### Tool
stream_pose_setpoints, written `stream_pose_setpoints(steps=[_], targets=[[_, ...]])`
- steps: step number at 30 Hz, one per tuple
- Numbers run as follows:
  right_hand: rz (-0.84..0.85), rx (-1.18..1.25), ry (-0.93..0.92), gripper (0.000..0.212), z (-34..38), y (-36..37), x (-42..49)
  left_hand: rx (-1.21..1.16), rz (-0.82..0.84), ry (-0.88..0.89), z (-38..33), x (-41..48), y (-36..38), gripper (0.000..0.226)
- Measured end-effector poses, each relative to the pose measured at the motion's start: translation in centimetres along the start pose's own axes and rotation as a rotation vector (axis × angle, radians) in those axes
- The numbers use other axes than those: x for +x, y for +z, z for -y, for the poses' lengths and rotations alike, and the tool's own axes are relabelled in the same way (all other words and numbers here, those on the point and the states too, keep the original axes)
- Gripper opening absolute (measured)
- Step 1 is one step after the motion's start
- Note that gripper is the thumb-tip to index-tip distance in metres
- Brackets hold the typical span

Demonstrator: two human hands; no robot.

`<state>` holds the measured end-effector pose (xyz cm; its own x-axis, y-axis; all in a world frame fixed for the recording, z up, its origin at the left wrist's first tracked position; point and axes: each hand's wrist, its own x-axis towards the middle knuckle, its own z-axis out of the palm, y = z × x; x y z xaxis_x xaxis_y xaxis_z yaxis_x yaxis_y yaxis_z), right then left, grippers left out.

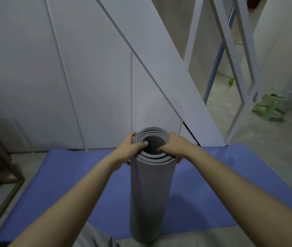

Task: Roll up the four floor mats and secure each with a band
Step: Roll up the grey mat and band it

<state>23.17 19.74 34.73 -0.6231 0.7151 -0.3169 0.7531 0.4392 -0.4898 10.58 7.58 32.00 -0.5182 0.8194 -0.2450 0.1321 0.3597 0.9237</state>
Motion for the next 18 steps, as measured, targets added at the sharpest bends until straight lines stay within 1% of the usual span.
stream_pose_setpoints(steps=[1,3,5,7,9,10,11,12,13,14,15,16,17,18], targets=[[0.001,-0.008,0.007,0.055,-0.1,-0.1,0.2,-0.047,0.022,0.003,0.3,-0.1,-0.2,0.034],[-0.008,0.003,0.007,0.047,-0.6,-0.3,0.4,-0.133,0.045,0.010,1.3,-0.3,-0.5,0.044],[-0.022,0.005,-0.003,0.043,-0.9,-0.5,0.4,-0.166,0.005,0.003,2.3,-0.8,-0.4,0.046],[-0.015,-0.017,-0.012,0.041,-1.1,-0.5,0.5,-0.180,-0.039,-0.021,2.8,-1.2,-0.2,0.043],[-0.039,-0.065,-0.016,0.045,-1.1,-0.5,0.8,-0.117,-0.081,-0.036,2.4,-1.7,-0.1,0.039],[-0.087,-0.112,-0.046,0.052,-1.2,-0.6,0.9,-0.061,-0.093,-0.036,2.0,-1.9,-0.2,0.035],[-0.164,-0.163,-0.103,0.059,-1.2,-0.5,1.0,0.001,-0.089,-0.036,1.5,-2.2,-0.2,0.031],[-0.274,-0.204,-0.200,0.061,-1.2,-0.3,1.0,0.071,-0.078,-0.037,1.0,-2.4,-0.2,0.028],[-0.385,-0.220,-0.324,0.056,-0.9,0.1,0.7,0.149,-0.072,-0.035,0.6,-2.5,-0.2,0.025],[-0.478,-0.205,-0.462,0.044,-0.7,0.6,0.4,0.221,-0.082,-0.027,0.3,-2.5,-0.2,0.023],[-0.501,-0.161,-0.544,0.026,-0.4,1.3,-0.1,0.268,-0.106,-0.017,0.1,-2.5,-0.2,0.023],[-0.455,-0.125,-0.587,0.012,-0.2,1.9,-0.7,0.284,-0.131,-0.012,0.1,-2.3,-0.2,0.021],[-0.356,-0.143,-0.571,0.023,0.1,2.6,-1.4,0.277,-0.148,-0.015,0.2,-2.2,-0.2,0.020],[-0.268,-0.227,-0.545,0.036,0.2,3.1,-2.0,0.263,-0.157,-0.025,0.3,-2.1,-0.2,0.018]])
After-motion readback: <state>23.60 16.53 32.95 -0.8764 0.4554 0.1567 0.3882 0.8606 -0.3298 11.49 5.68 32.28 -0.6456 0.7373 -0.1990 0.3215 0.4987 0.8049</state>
